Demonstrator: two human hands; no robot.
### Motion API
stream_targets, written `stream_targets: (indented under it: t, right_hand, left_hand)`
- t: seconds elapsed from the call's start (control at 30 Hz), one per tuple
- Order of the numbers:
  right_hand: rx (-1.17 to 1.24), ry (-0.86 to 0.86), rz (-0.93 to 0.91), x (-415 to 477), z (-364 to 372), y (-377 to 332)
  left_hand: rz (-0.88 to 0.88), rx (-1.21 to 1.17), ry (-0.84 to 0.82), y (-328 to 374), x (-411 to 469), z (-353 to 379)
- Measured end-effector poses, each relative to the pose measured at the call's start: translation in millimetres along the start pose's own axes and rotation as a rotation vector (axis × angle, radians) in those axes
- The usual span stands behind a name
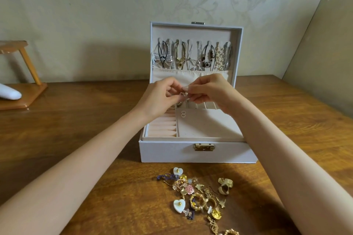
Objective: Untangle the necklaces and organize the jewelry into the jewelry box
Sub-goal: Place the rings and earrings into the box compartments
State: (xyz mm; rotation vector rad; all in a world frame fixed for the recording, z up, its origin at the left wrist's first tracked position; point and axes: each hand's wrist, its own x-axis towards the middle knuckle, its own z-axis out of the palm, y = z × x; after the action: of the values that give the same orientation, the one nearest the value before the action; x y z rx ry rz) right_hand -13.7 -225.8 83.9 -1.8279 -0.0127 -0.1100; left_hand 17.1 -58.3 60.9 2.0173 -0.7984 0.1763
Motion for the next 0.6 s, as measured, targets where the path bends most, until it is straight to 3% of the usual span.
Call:
stream_targets:
  t: [0.17, 0.37, 0.6]
  right_hand:
    - [0.033, -0.008, -0.037, 0.2, 1.6, -0.4]
    - [-0.159, -0.033, -0.087, -1.8, -2.1, 1.8]
    - [-0.27, -0.029, -0.126, -1.4, 0.9, 0.4]
  left_hand:
    - [0.0, -0.018, 0.056, -2.9, 2.5, -2.5]
    - [0.003, 0.088, 0.058, -3.8, 5.8, 1.6]
    - [-0.035, 0.03, 0.086, -2.5, 6.2, -1.5]
